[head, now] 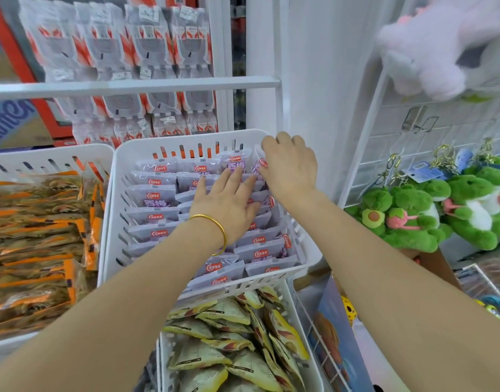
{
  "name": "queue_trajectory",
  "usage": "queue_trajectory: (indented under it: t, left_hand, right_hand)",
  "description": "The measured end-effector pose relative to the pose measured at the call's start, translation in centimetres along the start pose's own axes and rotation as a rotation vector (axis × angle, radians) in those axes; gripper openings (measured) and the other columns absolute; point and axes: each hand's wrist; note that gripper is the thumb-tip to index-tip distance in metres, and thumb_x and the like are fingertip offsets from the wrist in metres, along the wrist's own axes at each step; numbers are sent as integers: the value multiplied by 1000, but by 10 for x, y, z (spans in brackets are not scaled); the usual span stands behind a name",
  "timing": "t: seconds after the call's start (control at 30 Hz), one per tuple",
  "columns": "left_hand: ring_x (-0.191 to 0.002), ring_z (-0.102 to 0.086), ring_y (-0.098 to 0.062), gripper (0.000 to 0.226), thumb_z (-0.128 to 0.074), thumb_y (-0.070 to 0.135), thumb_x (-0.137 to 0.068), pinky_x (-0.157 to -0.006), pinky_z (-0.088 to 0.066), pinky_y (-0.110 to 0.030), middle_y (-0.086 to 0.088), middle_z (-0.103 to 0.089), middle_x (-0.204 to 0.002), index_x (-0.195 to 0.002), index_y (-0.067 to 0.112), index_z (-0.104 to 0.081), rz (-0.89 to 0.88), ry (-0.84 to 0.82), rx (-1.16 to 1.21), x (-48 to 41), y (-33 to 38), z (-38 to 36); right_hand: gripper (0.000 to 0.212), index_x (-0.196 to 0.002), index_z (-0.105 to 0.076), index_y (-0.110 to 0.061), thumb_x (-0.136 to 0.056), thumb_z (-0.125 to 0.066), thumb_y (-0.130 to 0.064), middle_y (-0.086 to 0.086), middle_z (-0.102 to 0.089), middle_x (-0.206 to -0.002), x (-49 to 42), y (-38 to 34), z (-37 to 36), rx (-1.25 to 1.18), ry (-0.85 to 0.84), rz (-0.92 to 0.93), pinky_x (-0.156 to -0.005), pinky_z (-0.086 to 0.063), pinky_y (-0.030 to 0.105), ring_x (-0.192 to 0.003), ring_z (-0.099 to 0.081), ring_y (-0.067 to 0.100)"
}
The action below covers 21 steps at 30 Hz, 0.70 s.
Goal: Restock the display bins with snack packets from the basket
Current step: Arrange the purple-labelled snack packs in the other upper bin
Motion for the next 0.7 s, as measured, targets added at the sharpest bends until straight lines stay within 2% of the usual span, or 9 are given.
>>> queue_trajectory:
  t: [0.13,0.37,0.53,0.6,0.7]
  left_hand:
    - [-145,7,-18,56,-17,45,-99,-116,1,-53,2,6,-159,-149,28,-1,6,16,2,1,-1,-2]
    - [-145,8,-18,56,-17,45,-99,-116,1,-53,1,6,-159,-149,28,0,12,24,27,1,-3,-3]
    - [-145,8,-18,55,-18,45,-99,-115,0,-54,1,6,-159,-149,30,0,11,29,33,1,-3,-3]
    - [-145,8,-18,55,-18,44,-99,-115,0,-54,1,6,-159,-149,29,0,9,34,31,1,-3,-3]
    - [-145,9,-18,55,-17,44,-99,-116,0,-53,1,7,-158,-149,29,0,8,30,34,1,-4,-3]
  right_hand:
    - [28,-114,-59,-14,-93,-57,-32,10,-46,-120,11,3,-3,108,-21,-67,-83,-37,37,-112,-42,30]
    - [25,-110,-64,-15,-92,-56,-31,6,-48,-123,0,-8,-4,222,-100,-115,-93,-33,41,-121,-37,27]
    - [36,-112,-63,-16,-92,-53,-44,6,-47,-124,1,-2,3,227,-175,-81,-92,-34,41,-120,-37,27]
    - [42,-107,-65,-14,-92,-50,-50,7,-47,-121,9,2,7,157,-139,-85,-89,-35,41,-118,-38,28]
    - [36,-104,-67,-12,-94,-48,-42,8,-49,-118,23,10,6,92,-48,-66,-87,-35,40,-117,-39,29]
Point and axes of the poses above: each hand's wrist, its own x-axis away from the middle knuckle, its own z-axis out of the back of the hand, y = z × x
